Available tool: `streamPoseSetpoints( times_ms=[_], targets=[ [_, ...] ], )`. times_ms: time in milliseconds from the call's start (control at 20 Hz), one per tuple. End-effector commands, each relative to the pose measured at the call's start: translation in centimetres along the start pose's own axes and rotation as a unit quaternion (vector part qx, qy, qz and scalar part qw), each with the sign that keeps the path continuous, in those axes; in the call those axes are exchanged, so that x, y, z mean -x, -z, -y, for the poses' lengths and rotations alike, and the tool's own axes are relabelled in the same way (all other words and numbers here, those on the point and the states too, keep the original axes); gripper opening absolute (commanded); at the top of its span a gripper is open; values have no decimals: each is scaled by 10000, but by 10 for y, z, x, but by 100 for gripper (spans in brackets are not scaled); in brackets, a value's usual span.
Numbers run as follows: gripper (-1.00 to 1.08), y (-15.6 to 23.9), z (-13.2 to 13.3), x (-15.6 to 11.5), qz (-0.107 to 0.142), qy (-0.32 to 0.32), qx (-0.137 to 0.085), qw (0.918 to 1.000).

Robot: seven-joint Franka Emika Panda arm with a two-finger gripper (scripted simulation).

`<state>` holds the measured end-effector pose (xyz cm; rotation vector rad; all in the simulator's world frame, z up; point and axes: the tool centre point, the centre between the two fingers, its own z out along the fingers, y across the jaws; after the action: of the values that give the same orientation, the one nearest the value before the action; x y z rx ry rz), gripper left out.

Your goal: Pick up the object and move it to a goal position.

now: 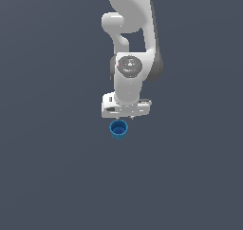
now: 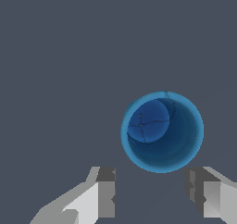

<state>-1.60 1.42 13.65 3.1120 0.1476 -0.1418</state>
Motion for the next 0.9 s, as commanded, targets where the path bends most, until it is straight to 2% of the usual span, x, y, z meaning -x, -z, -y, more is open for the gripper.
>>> streamPoseSetpoints(
  times_ms=[0,200,400,600,850],
  targets=[
    [28,-5,3,2,122,245,109,9996],
    [28,-14,7,6,401,786,361,9954],
    [28,-25,11,10,780,1473,698,9835],
    [28,-36,13,15,1240,2235,1101,9605],
    [28,-46,11,19,1832,3102,1610,9188]
  ],
)
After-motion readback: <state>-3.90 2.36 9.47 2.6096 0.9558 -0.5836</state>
